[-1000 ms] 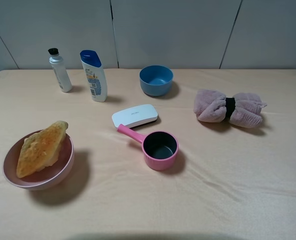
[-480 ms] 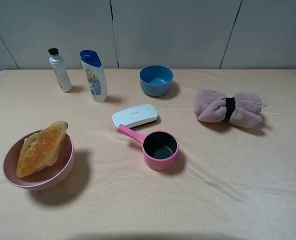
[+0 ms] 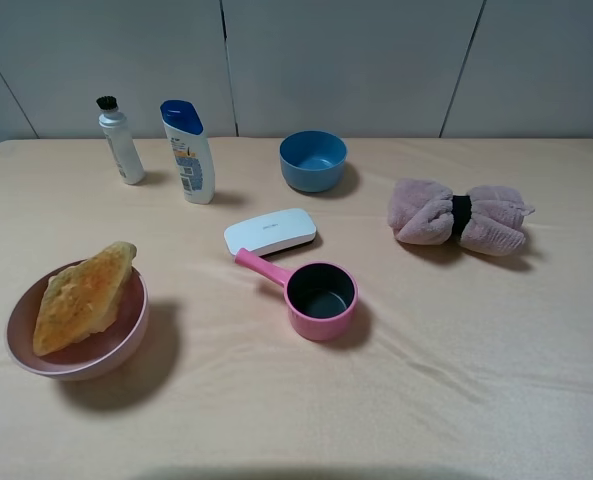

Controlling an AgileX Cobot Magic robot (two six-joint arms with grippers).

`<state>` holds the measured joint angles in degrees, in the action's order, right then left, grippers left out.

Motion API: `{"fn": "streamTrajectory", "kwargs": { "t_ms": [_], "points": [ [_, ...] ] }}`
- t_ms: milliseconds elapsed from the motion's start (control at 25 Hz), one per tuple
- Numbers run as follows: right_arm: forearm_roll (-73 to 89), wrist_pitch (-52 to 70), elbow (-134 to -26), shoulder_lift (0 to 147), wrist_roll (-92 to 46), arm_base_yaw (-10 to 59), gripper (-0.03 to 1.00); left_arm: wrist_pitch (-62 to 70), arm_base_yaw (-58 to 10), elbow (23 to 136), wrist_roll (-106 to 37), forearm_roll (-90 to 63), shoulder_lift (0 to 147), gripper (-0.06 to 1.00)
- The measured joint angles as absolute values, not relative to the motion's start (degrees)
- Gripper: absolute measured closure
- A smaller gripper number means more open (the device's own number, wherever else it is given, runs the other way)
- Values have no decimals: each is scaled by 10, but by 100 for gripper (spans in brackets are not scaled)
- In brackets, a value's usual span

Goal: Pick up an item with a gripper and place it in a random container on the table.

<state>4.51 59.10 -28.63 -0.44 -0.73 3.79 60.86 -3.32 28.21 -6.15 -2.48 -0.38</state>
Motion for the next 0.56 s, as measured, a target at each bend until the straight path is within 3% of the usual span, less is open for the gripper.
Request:
{"fn": "streamTrajectory", "kwargs": {
  "t_ms": [560],
  "points": [
    [45,591,-286,-4,-7,38,27,609,-33,282,-62,-25,-4,0]
  ]
}}
